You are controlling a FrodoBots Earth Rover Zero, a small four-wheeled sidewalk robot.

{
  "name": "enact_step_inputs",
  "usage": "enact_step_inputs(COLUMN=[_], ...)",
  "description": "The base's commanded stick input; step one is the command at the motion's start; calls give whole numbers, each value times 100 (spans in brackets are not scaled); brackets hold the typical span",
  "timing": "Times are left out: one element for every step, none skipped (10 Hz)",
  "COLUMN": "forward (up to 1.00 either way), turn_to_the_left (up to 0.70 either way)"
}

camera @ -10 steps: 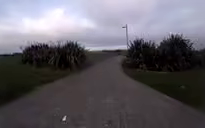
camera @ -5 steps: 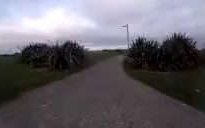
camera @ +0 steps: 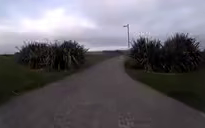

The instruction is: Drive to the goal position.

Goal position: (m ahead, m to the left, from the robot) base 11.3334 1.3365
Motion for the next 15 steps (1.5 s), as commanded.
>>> enact_step_inputs(forward=[0, 0, 0, 0, 0, 0, 0, 22, 63, 85, 85, 85, 85, 85, 85], turn_to_the_left=[0, 0, 0, 0, 0, 0, 0, 0, 0, 0, 0, 0, -4, -7, -22])
